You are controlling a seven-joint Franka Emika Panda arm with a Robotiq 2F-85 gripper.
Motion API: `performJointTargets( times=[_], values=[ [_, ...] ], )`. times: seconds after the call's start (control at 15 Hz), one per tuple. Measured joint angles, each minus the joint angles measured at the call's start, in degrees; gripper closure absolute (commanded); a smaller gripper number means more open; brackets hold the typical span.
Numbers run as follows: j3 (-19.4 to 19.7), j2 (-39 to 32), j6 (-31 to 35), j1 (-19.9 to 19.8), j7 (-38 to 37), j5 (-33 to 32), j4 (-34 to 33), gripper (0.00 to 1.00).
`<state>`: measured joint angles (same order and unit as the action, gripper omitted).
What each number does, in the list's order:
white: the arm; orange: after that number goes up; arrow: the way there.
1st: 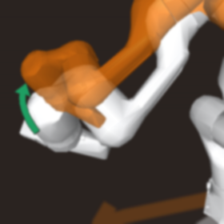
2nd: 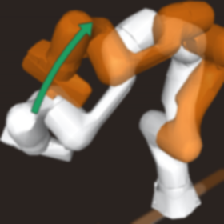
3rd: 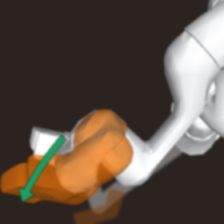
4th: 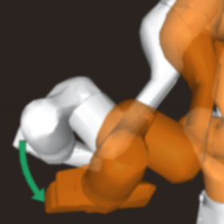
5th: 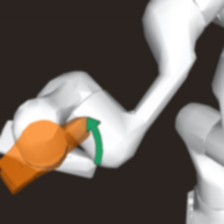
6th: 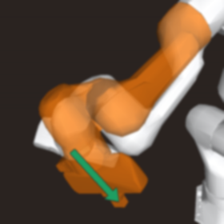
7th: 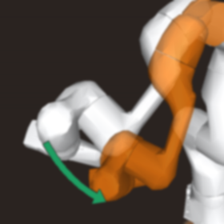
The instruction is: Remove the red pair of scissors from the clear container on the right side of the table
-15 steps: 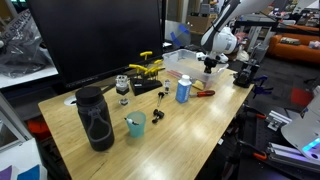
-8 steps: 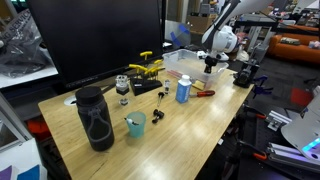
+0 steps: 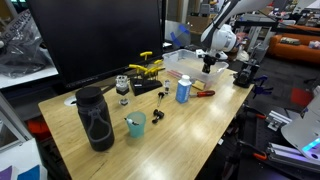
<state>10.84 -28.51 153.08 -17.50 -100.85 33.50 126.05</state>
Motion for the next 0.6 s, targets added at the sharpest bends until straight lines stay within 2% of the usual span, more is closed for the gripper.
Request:
performJointTargets(
  times=[0.6],
  values=[
    [-0.05,4.84,7.04,2.12,1.84,0.0,1.66,0.74]
  ],
)
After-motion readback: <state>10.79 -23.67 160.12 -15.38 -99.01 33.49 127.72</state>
